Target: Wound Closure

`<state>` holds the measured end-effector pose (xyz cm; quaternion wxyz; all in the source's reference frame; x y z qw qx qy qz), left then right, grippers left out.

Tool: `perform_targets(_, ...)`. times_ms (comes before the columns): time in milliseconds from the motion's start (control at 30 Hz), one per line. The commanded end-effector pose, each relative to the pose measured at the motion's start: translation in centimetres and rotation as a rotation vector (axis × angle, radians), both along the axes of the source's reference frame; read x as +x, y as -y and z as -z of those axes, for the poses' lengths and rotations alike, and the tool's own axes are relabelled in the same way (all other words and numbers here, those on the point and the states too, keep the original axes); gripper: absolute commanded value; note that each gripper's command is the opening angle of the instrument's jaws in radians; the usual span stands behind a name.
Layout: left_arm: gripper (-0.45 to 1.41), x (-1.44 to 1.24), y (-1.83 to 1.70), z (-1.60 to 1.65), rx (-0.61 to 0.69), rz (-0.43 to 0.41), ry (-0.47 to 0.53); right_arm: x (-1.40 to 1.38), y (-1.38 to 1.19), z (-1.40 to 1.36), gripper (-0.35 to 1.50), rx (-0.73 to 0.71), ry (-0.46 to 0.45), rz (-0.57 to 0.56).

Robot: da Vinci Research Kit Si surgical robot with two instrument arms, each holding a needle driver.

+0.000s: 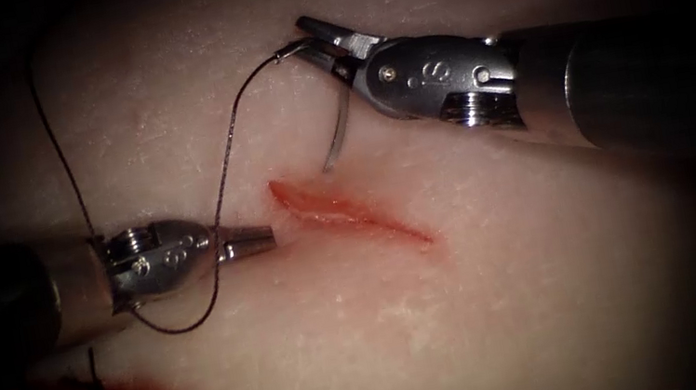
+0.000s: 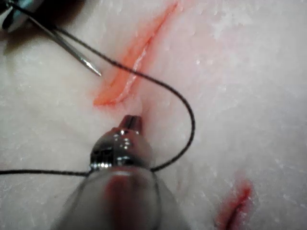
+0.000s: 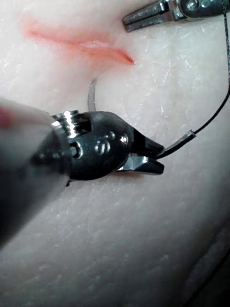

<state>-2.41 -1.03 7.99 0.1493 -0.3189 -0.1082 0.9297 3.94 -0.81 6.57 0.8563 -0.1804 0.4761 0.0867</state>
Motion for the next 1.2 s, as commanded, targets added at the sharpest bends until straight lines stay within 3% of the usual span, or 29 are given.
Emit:
perform_targets(33,-0.37,-0.05,0.06,-0.05,0.002,-0.005,0.001,0.19,0.14,-0.01,-0.35,-0.021,0.009,0.014)
perform_targets(400,-0.37,-0.05,0.04,-0.01,0.004,-0.01,0.0,0.36,0.6,-0.1,-0.35,-0.023,0.044,0.049)
perform_targets(667,-0.37,-0.05,0.03,-0.03,0.004,-0.01,0.0,0.39,0.74,-0.1,-0.35,0.071,-0.021,0.024)
perform_targets(1200,-0.4,-0.09,0.01,-0.04,-0.001,-0.01,0.0,0.39,1.06,-0.11,-0.35,0.117,-0.036,0.027)
